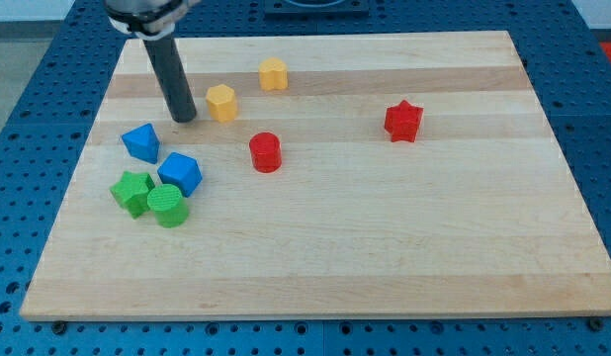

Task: Move the yellow hexagon above the red circle

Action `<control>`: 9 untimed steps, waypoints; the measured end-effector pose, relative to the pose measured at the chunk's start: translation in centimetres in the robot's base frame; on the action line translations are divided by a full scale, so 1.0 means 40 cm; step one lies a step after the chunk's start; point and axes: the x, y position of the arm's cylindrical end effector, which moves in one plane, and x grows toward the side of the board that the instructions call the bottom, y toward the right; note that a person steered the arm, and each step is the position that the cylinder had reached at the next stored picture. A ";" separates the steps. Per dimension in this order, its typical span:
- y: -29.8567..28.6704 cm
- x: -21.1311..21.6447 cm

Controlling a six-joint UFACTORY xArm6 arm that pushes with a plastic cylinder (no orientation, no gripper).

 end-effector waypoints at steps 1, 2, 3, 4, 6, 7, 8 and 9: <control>-0.034 -0.052; -0.034 -0.063; -0.008 -0.062; 0.050 -0.035; 0.158 0.043; 0.196 0.072; 0.197 0.073; 0.187 0.020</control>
